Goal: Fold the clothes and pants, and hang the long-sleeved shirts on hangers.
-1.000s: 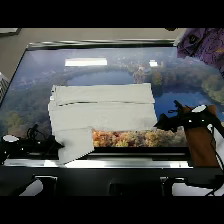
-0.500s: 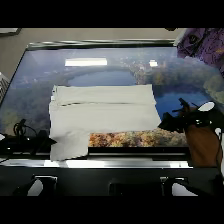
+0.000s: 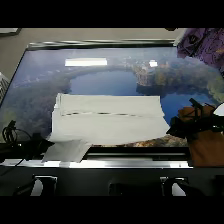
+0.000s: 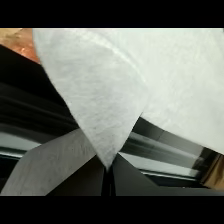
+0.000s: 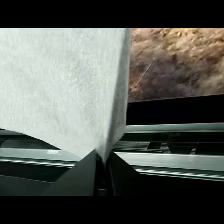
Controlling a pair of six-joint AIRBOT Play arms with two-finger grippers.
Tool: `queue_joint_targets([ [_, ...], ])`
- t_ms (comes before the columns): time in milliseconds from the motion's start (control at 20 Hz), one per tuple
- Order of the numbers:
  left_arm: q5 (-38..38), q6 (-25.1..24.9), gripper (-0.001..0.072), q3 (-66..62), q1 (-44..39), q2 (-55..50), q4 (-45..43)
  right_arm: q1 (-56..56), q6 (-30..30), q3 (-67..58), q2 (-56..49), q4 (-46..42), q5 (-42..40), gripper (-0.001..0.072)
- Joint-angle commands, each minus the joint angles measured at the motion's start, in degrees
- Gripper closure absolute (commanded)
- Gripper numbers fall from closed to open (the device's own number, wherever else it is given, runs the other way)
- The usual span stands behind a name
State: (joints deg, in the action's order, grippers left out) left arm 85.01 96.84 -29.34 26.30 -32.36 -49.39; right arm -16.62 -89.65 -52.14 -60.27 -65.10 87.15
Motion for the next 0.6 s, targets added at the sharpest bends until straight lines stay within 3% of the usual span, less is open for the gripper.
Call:
queue_joint_targets([
  [0,-5.3,-3.3,0.0691,-1.8,0.0,-4.4,4.9,0.0,-0.1,-0.3,0.0,1.5,-3.8,0.0682],
  [400,-16.5,-12.4,0.0691,-22.0,-6.6,-34.9,9.4,4.5,5.0,-10.2,-14.9,8.1,-17.6,0.0682],
  [550,-17.5,-12.4,0.0691,-31.8,-7.9,-45.6,9.4,8.1,-0.7,-14.0,-19.3,0.3,-24.7,0.0682],
])
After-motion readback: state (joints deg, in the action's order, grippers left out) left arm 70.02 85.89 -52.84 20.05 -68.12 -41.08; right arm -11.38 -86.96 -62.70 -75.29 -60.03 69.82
